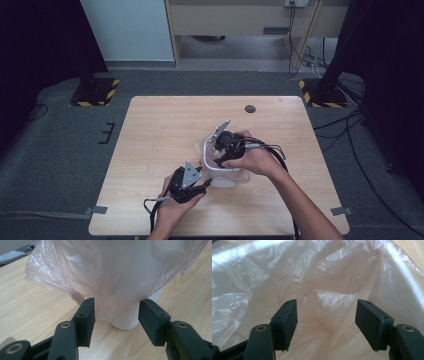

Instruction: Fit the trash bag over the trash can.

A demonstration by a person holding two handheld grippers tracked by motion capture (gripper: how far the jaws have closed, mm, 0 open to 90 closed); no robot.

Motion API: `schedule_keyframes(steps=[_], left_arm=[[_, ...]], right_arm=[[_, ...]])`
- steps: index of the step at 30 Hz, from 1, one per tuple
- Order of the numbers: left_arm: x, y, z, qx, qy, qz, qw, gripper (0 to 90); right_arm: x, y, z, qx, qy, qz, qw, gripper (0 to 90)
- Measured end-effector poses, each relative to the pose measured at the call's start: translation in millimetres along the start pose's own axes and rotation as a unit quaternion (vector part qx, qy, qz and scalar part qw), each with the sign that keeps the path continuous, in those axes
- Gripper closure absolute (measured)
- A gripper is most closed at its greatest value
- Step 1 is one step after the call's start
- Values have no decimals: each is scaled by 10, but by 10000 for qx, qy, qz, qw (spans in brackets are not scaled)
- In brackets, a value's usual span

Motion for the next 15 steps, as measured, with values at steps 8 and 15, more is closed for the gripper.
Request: schedule_keyframes(steps=[8, 15], left_arm=[[-67, 5, -10, 82, -47, -61, 9999, 460], [-92, 11, 2, 39, -181, -43, 9998, 497]], right_arm=[[-5, -6, 1, -62, 23, -38, 10000, 330], [-35, 4, -115, -388, 119, -50, 9992, 422]])
Point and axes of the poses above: each handheld gripper's, and its own axes: z roughly forward along the jaws, y roughly out of its top, x roughly to its left, the point moved 1 cm from there along z, roughly forward along the jaws, and after that the axes turned 12 degrees about -x, right-handed, at the moved point
